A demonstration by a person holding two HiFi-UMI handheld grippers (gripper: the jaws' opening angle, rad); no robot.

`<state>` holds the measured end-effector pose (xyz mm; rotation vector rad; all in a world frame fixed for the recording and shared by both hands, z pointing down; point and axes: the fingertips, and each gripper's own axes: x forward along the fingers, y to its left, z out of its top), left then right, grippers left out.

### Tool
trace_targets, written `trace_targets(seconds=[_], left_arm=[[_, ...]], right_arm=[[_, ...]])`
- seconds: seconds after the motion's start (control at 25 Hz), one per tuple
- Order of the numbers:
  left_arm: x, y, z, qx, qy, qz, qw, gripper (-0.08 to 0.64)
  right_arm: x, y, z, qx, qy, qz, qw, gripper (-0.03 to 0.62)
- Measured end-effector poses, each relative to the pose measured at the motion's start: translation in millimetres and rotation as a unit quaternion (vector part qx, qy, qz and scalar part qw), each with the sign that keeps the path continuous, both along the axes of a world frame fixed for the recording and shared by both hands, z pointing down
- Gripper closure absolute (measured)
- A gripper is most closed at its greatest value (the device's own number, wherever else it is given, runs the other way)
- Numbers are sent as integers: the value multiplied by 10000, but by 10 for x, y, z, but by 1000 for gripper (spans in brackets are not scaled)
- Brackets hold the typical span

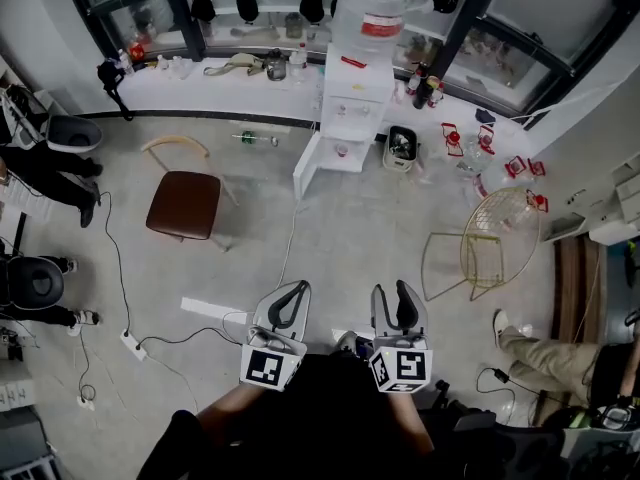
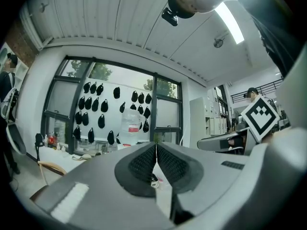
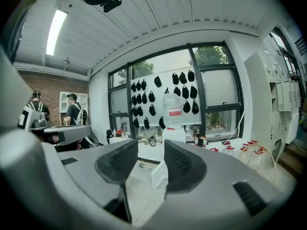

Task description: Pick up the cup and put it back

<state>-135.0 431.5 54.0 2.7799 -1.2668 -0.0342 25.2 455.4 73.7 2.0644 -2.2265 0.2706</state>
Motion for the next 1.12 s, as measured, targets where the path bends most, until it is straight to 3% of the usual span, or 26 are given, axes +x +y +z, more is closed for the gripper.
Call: trace_targets(seconds=[0.36,0.56,0.84,1.12], left_arm=[[-443,-209,113,-113,-14,191,9998,552],[-484,-359,235,-199,-37,240,9995,552],[-123,-954,407,-283,-154,156,9994,552],[494,-1896,342,-277,-53,-273,9992,552]], right_arm=[[-425,-201,140,-84,-13,238,9997,428],[-515,-378,245,-193,-62,228,9995,426],[-171,-1058,382,-175,-38,80,9998,425],[454,-2061,491,-243,23,-289,9993,423]])
